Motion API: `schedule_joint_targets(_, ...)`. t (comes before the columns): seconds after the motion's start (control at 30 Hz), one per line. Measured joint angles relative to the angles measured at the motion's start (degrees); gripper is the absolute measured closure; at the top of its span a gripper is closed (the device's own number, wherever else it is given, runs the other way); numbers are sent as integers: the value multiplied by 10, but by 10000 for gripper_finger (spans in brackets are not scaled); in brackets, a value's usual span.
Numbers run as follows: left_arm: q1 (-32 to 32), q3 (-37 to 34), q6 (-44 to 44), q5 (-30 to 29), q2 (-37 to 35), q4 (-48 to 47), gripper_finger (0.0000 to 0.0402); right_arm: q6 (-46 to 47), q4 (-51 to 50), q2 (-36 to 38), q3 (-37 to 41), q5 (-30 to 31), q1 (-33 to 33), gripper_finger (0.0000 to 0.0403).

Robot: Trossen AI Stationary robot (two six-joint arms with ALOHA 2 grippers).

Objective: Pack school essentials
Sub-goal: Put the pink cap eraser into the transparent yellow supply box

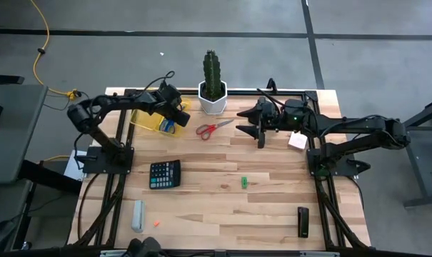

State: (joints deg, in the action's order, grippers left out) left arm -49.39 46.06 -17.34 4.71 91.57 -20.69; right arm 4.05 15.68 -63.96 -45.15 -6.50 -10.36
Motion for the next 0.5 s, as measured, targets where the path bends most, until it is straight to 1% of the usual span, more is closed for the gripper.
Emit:
schedule_joint_targets(0.07,0,0,0,-3,2,0,384,0,0,0,0,0,0,171)
schedule_joint_targets(0.23,4,0,0,-43,2,1,347,0,0,0,0,0,0,171)
schedule_joint_targets(0.5,16,0,10,-48,-3,-1,269,0,0,0,0,0,0,171)
